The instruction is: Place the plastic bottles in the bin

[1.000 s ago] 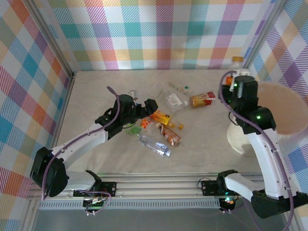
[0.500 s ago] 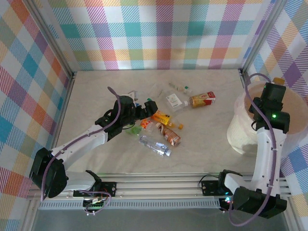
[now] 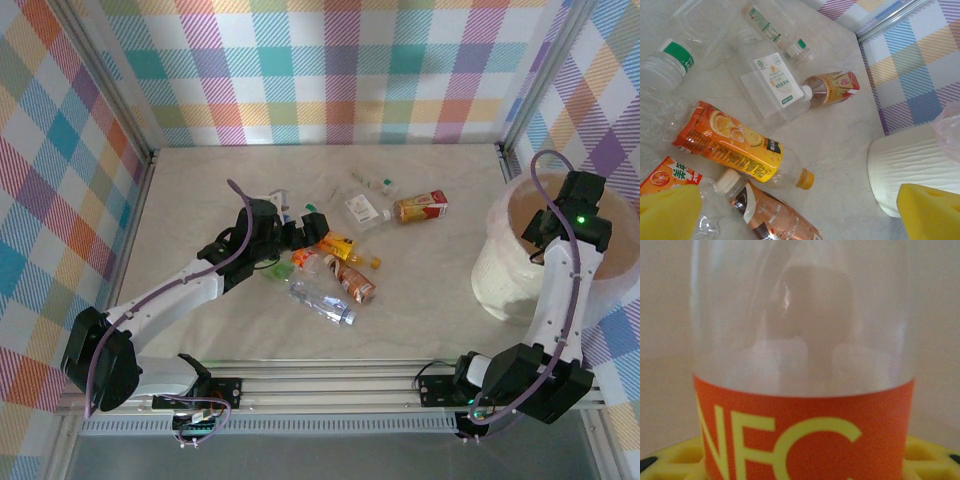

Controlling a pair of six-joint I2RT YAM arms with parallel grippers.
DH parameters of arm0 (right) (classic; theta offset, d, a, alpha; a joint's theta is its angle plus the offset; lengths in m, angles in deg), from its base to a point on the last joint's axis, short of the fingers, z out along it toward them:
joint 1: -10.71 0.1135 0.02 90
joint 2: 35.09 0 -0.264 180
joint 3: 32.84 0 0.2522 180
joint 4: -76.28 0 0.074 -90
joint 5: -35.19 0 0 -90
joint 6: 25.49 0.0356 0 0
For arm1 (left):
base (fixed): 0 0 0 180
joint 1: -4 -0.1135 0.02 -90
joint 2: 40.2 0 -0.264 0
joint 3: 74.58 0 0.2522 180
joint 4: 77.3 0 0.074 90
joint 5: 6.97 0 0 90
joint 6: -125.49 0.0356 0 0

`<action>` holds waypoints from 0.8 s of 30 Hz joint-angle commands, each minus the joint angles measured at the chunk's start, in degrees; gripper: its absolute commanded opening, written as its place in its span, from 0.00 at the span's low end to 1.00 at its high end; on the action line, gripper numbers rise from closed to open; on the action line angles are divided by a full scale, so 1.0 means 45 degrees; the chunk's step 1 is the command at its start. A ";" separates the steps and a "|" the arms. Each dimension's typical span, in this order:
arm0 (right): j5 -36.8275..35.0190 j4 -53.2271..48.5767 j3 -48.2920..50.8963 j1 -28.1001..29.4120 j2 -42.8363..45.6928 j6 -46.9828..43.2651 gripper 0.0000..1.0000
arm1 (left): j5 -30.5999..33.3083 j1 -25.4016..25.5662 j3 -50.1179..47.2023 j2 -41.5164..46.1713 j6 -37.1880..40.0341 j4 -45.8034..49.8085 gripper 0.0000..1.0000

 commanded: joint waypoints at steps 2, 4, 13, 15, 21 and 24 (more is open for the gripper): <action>0.0711 -0.0172 -0.0163 -0.0101 -0.0065 0.0396 0.60 | 0.0639 0.0167 -0.0069 0.0605 0.0447 0.0148 1.00; 0.0777 -0.0148 -0.0185 -0.0106 -0.0016 0.0443 0.65 | 0.1091 0.0148 -0.0278 0.0933 0.0423 0.0174 1.00; 0.0783 -0.0302 -0.0433 -0.0104 0.0208 0.0551 0.78 | 0.2383 -0.0399 -0.0963 0.1909 -0.0293 0.0566 1.00; 0.0829 -0.0364 -0.0549 -0.0106 0.0329 0.0582 0.79 | 0.2286 -0.0672 -0.0899 0.1952 -0.0465 0.0891 1.00; 0.1421 -0.0312 -0.1018 -0.0086 0.1149 0.0706 0.82 | 0.2669 -0.1227 -0.0053 0.1387 -0.0827 0.2910 1.00; 0.1681 -0.0304 -0.1174 -0.0072 0.1508 0.0692 0.83 | 0.2652 -0.1302 -0.0130 0.1294 -0.1024 0.2920 1.00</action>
